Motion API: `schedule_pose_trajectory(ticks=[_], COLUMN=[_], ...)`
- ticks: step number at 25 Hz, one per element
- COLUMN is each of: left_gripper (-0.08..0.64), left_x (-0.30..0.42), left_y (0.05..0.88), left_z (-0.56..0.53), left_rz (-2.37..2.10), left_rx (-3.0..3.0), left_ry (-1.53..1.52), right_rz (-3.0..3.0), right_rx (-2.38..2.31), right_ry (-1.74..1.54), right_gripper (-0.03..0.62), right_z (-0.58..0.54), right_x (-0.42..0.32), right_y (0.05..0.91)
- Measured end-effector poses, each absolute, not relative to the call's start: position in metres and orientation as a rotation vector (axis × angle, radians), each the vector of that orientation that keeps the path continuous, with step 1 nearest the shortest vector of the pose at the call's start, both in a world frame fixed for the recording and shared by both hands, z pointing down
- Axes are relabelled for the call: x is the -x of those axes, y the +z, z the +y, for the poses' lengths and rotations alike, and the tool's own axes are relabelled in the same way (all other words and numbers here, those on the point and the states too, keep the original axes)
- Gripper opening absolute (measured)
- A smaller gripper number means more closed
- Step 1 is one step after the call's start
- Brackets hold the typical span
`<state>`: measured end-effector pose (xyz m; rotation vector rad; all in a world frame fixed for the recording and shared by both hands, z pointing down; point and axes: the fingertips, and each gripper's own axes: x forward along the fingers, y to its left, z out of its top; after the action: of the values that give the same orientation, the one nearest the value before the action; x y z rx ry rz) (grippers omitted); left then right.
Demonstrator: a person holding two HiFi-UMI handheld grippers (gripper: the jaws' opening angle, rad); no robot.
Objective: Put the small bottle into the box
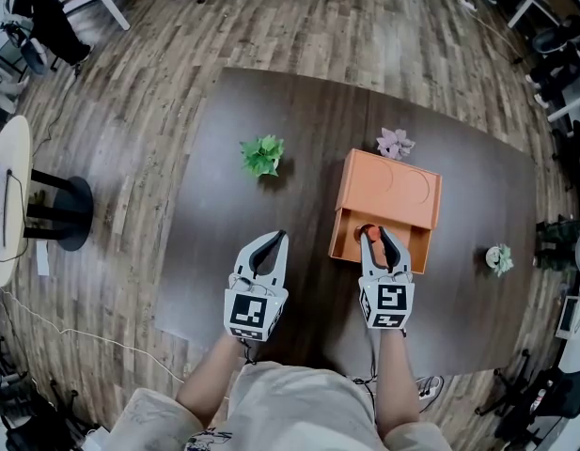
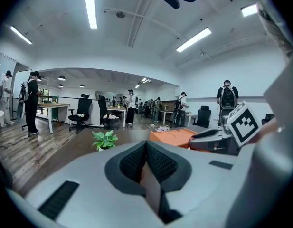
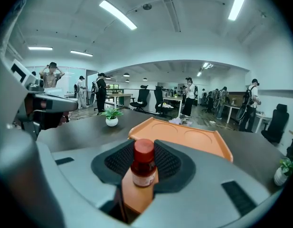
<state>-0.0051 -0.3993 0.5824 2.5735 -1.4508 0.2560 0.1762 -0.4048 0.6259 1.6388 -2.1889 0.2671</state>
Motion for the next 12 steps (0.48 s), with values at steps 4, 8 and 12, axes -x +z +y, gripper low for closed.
schedule_pose_trajectory(ticks=[4, 8, 12], left_gripper=[0.003, 0.002, 0.002], left_x=[0.004, 0.0, -0.005], left_y=[0.582, 0.581, 0.579], left_z=[-0.398, -0.396, -0.393], left_rz=[-1.444, -1.439, -1.422], left_rx=[-2.582, -2.586, -2.608], left_ry=[0.263, 0.258, 0.273], right_rz=[-2.206, -2.214, -2.229], right_rx=[-1.644, -1.642, -1.64], right_ry=[0.262, 0.26, 0.266], right_gripper=[0.13, 0.13, 0.132], right_z=[-0.403, -0.403, -0.403], right_x=[-0.175, -0.174, -0.175], right_y=[0.626, 0.627, 0.629])
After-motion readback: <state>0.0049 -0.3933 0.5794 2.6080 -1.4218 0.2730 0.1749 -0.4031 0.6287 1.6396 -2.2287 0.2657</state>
